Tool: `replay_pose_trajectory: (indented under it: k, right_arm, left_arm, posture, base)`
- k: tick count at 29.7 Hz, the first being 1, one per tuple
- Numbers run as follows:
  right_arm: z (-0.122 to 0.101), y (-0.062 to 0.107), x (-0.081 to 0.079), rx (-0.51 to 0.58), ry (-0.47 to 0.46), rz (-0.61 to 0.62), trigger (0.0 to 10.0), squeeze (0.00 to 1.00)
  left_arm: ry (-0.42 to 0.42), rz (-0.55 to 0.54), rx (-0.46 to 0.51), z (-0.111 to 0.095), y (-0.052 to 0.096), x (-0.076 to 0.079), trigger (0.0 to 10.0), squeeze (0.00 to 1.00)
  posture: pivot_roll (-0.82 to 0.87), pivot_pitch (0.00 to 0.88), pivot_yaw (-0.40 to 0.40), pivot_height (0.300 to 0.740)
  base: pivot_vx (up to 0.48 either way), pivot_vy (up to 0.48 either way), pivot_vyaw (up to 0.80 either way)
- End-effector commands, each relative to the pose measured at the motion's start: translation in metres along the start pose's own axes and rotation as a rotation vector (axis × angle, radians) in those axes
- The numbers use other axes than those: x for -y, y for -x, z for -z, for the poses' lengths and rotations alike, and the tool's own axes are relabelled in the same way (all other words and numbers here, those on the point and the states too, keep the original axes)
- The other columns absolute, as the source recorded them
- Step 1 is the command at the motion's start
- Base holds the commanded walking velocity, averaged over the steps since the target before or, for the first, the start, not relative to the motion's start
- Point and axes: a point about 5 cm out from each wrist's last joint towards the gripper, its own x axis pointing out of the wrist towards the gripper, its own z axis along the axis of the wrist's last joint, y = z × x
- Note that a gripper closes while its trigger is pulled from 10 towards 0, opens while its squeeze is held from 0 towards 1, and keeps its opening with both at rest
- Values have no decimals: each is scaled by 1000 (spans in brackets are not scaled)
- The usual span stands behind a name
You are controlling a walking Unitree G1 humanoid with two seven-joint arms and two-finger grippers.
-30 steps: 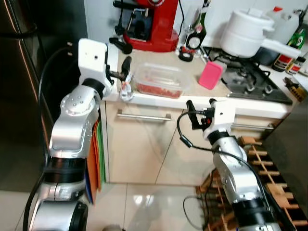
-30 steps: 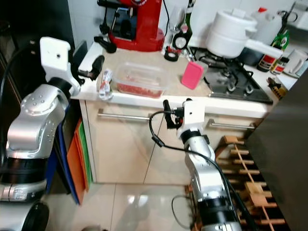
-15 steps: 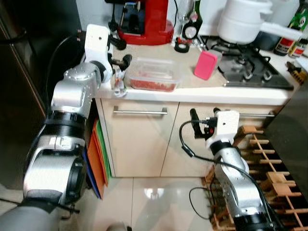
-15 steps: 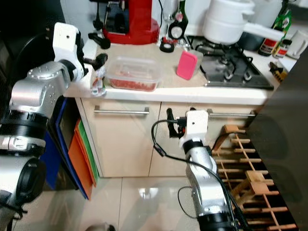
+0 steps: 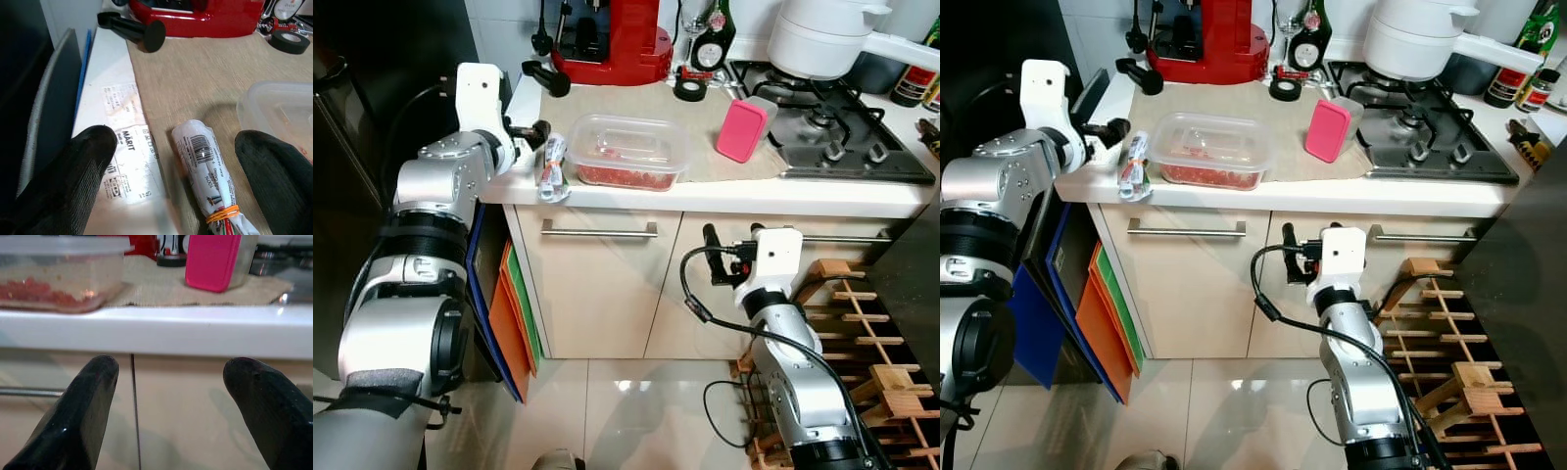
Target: Restocking fridge
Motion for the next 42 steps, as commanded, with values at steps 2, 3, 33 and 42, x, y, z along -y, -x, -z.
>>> replay_pose_trajectory:
  k: [2,3,33,42]
  right_arm:
    - [-4,2,0,5,11,6,10000,0]
    - [-3,2,0,4,11,7,10000,0]
    - [9,14,-9,-47,-5,37,10000,0]
    - [11,16,-7,-62,1,53,10000,0]
  left_arm:
    - [22,59,25,-14,0,7,10000,0]
    - [26,70,29,-15,0,9,10000,0]
    - [57,156,-154,1,-8,21,10000,0]
    - [117,157,-153,-2,-10,25,10000,0]
  posture:
    - [48,13,14,740]
    - [47,12,15,740]
    - [36,26,88,740]
    - [27,34,105,740]
  base:
    - [0,0,0]
    - [0,0,0]
    - [0,0,0]
    - [0,0,0]
